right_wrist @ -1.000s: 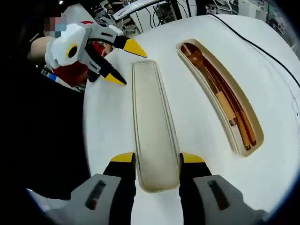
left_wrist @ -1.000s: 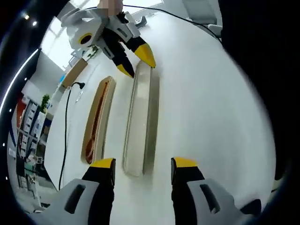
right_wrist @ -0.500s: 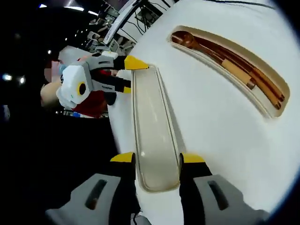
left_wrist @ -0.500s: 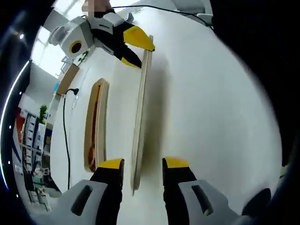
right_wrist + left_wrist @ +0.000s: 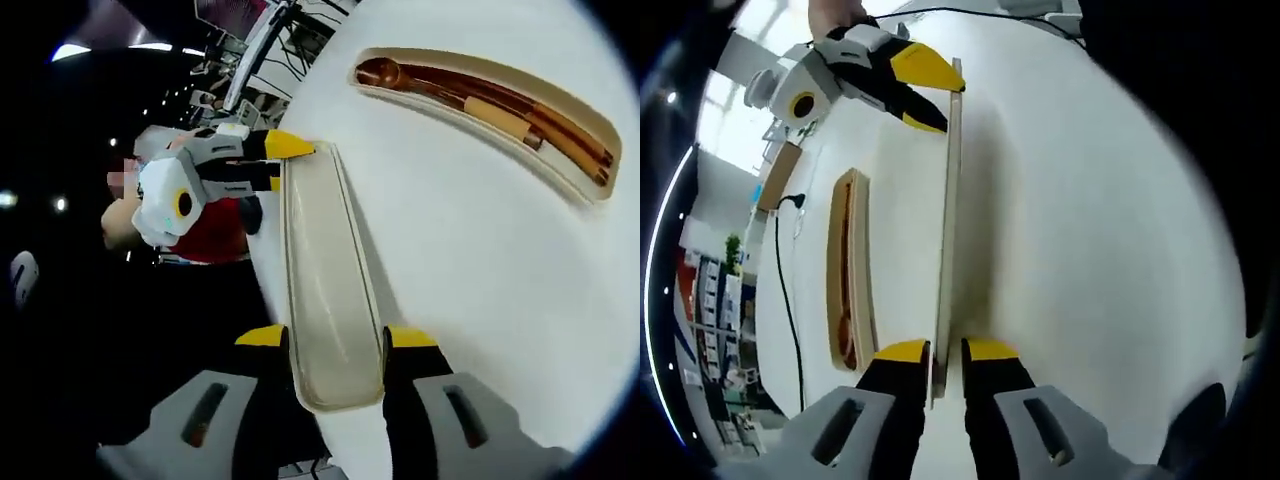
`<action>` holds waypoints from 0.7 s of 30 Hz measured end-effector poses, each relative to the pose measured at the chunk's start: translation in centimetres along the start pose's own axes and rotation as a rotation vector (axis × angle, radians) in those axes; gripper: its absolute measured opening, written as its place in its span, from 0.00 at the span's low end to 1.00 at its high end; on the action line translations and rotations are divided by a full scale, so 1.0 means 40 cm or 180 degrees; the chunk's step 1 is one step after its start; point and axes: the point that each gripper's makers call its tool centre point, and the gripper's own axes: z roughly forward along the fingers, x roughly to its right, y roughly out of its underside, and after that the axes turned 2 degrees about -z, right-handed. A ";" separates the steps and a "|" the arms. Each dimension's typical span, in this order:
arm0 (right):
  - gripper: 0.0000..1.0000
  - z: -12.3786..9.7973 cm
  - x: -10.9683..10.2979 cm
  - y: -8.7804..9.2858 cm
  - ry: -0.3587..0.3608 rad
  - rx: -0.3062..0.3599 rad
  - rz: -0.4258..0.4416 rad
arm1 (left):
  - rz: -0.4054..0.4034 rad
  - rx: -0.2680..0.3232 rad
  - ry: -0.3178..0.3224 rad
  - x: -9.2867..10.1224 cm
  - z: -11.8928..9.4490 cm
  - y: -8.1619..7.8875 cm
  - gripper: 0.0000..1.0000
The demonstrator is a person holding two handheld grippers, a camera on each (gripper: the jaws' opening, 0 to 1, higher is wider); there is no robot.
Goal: Arrange the utensils inside the cutlery case until each visible utensil rests in its matching compartment.
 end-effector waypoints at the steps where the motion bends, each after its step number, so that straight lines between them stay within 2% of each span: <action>1: 0.34 0.000 0.001 0.002 -0.0011 0.0012 -0.0004 | -0.0013 -0.0013 0.0013 0.000 0.000 0.002 0.07; 10: 0.34 0.003 -0.008 0.014 -0.0099 -0.0036 0.0035 | 0.0226 -0.0072 0.0129 0.026 0.015 0.011 0.05; 16: 0.34 0.011 -0.001 0.024 -0.0075 -0.0107 -0.0002 | 0.0156 -0.0031 0.0200 0.036 0.018 0.002 0.04; 19: 0.35 0.019 0.014 0.031 -0.0006 -0.0081 -0.0176 | 0.0182 -0.0021 0.0214 0.039 0.018 -0.001 0.03; 21: 0.35 0.021 0.008 0.037 -0.0066 -0.0085 -0.0176 | 0.0189 -0.0026 0.0230 0.041 0.017 -0.001 0.03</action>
